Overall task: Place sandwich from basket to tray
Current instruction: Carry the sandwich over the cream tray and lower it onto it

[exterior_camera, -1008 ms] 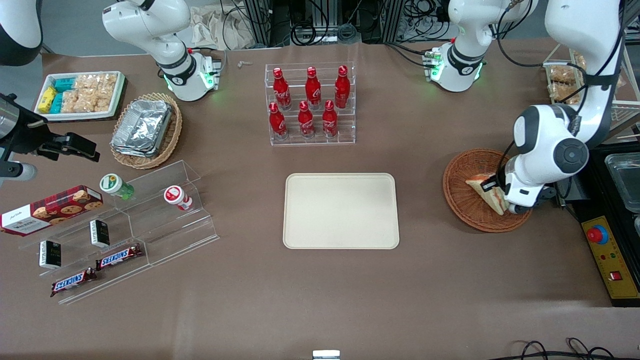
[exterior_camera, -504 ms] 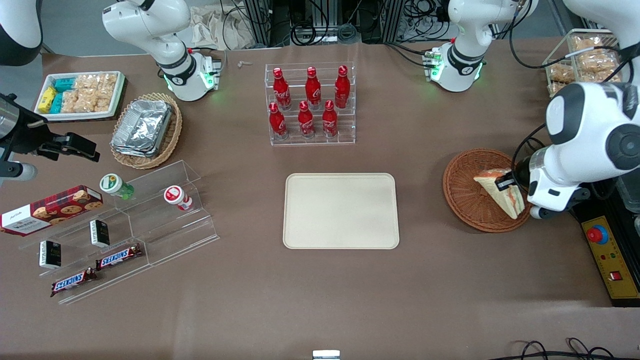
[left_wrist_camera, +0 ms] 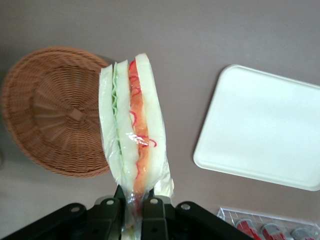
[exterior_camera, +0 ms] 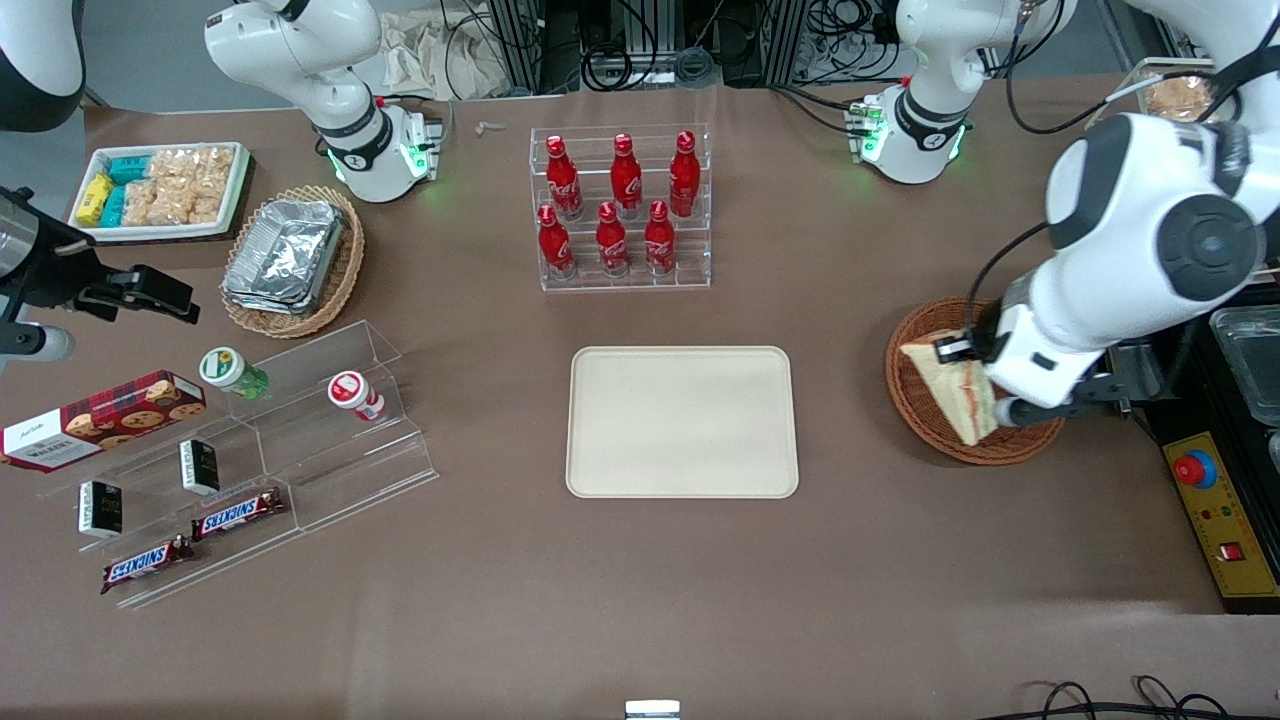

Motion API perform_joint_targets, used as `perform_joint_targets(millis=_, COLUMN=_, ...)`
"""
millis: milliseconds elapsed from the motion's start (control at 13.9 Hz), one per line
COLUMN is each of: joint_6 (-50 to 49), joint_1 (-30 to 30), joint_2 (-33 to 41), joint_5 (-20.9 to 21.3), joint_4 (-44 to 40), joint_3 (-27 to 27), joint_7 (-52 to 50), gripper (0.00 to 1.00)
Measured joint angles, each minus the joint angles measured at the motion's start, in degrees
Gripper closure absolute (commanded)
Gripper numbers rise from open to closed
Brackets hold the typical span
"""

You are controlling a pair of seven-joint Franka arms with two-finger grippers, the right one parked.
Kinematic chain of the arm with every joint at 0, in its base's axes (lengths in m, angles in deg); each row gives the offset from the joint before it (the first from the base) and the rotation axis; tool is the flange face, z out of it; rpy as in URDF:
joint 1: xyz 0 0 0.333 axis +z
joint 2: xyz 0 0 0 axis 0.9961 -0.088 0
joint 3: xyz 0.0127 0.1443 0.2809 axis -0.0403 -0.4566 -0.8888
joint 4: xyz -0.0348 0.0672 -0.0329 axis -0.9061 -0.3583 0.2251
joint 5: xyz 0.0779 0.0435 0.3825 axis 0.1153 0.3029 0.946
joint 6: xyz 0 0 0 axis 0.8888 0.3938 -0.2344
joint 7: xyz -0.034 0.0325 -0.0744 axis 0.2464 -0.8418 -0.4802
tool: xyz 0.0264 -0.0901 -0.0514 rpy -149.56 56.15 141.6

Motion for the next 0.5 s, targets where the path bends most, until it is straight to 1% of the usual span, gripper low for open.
perform_joint_targets(millis=216, joint_6=0.3, joint_1=-2.2, joint_2=-3.7, joint_5=0.0, joint_4=-1.5, joint_3=1.7, joint_7=0.3, gripper=1.00)
perform_joint_targets(millis=504, joint_6=4.1, joint_1=-8.6, joint_2=-8.3, joint_5=0.6, joint_4=-1.6, joint_3=2.0, joint_7=0.3, gripper=1.00)
